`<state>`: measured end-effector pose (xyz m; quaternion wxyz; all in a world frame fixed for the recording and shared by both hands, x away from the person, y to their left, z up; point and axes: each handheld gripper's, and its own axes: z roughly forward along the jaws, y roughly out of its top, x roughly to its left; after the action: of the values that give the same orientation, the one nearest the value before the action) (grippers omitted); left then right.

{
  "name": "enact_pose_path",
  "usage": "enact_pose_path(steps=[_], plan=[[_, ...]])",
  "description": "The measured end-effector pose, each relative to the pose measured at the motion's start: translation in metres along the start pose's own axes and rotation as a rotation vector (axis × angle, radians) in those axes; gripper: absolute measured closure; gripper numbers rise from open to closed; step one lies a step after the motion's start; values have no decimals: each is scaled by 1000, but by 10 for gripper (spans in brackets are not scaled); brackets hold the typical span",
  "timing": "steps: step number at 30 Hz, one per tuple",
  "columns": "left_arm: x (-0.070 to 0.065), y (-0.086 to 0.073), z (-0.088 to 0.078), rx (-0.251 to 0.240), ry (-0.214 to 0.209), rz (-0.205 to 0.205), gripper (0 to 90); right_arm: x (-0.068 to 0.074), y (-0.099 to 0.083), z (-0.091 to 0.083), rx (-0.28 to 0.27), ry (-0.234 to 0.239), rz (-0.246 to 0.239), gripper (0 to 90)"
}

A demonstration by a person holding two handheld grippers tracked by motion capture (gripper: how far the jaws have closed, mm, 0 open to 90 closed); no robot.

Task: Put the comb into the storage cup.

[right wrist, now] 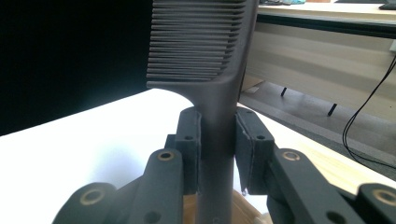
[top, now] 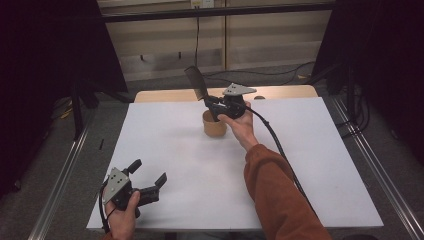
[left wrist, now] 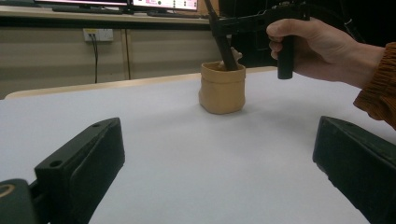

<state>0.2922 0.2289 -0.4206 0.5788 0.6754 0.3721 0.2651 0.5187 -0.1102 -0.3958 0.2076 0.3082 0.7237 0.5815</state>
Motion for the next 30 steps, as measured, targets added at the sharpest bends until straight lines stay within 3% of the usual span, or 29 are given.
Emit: enact_pose_path(steps=[11,30], plan=[[0,-1,2,3,0,-2,23,2,-8,-1,24,-17,-14,728],[-1,0,2,4,-4,1,23,1,-16,-5,39,-37,10,727]])
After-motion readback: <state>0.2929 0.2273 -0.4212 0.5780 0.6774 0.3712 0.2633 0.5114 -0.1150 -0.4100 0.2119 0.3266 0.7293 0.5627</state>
